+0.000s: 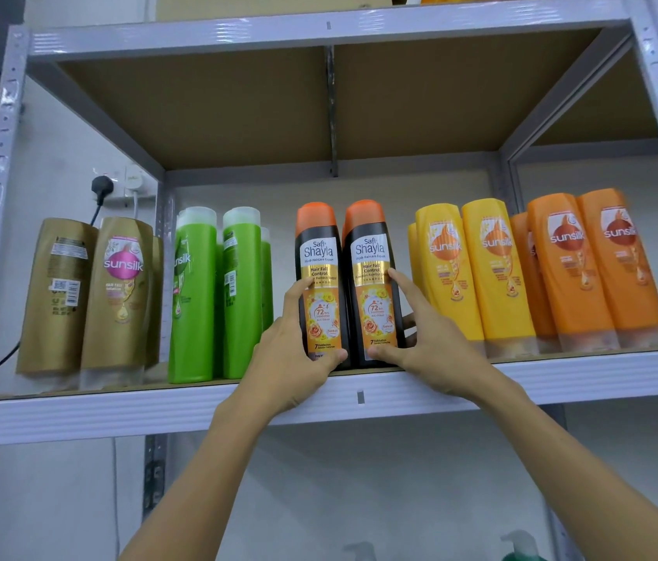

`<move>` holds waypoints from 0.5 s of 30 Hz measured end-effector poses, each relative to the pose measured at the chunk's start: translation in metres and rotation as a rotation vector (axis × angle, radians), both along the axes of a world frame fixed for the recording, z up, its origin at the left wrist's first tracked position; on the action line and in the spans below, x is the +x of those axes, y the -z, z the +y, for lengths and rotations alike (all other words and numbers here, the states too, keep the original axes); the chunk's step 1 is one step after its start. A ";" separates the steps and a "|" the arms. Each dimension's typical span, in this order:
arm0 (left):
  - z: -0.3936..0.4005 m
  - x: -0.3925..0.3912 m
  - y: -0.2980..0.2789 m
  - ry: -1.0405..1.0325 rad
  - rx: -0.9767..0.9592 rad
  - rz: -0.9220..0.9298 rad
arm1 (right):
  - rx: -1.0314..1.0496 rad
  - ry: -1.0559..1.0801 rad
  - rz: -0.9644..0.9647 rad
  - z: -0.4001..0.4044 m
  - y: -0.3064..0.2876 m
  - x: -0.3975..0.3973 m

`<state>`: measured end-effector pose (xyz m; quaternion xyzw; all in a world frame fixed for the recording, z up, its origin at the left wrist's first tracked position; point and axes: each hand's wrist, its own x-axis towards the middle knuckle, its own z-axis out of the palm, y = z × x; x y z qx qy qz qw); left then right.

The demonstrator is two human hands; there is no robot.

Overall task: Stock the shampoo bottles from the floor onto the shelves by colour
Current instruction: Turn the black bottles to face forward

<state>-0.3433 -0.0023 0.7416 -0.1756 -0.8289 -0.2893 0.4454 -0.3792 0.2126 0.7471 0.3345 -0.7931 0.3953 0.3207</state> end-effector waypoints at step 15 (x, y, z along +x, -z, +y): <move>0.000 -0.003 0.001 -0.007 0.025 0.008 | -0.001 -0.001 -0.003 -0.002 -0.001 -0.001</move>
